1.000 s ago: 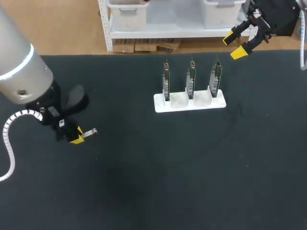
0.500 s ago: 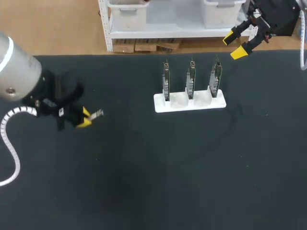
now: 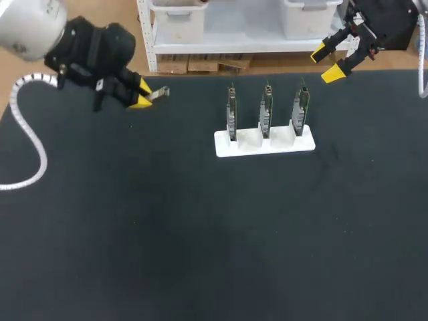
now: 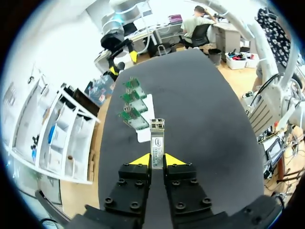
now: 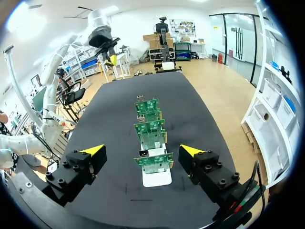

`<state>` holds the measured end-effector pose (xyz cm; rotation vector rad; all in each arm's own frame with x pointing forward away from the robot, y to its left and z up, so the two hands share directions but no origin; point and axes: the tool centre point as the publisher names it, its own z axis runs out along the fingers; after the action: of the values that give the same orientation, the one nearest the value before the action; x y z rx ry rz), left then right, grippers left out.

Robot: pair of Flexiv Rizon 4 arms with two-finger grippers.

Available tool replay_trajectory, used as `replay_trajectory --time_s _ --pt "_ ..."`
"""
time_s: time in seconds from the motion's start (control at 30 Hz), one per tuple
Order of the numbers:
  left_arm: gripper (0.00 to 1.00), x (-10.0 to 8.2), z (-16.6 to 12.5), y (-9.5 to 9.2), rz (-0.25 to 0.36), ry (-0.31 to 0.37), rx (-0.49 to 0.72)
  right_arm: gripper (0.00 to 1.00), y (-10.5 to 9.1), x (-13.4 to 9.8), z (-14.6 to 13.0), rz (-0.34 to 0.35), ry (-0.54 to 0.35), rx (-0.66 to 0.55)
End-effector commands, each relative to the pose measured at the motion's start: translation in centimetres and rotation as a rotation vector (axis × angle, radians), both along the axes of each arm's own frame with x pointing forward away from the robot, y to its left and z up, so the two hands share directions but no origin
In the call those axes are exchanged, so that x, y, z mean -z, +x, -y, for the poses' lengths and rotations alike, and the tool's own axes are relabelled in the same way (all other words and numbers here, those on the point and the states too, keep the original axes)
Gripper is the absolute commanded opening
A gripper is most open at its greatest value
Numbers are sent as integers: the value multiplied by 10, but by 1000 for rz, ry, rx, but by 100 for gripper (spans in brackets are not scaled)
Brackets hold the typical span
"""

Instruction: Pick up the optical module with the left hand, and insert it into the network port with the right hand.

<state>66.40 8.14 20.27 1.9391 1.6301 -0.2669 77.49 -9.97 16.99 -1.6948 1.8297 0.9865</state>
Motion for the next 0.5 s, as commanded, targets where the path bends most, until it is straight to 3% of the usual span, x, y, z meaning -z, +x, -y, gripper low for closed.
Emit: replay_trajectory --time_s 0.03,0.37,0.43,0.5 --pt "0 3 -2 12 -32 -3 26 100 -2 0 0 4 0 3" --pt "0 3 -2 12 -32 -3 26 100 -2 0 0 4 0 3" --pt "0 14 -11 -5 -46 -49 -32 100 -2 0 0 4 0 3" --pt "0 14 -10 -10 -27 -69 -57 100 -2 0 0 4 0 3"
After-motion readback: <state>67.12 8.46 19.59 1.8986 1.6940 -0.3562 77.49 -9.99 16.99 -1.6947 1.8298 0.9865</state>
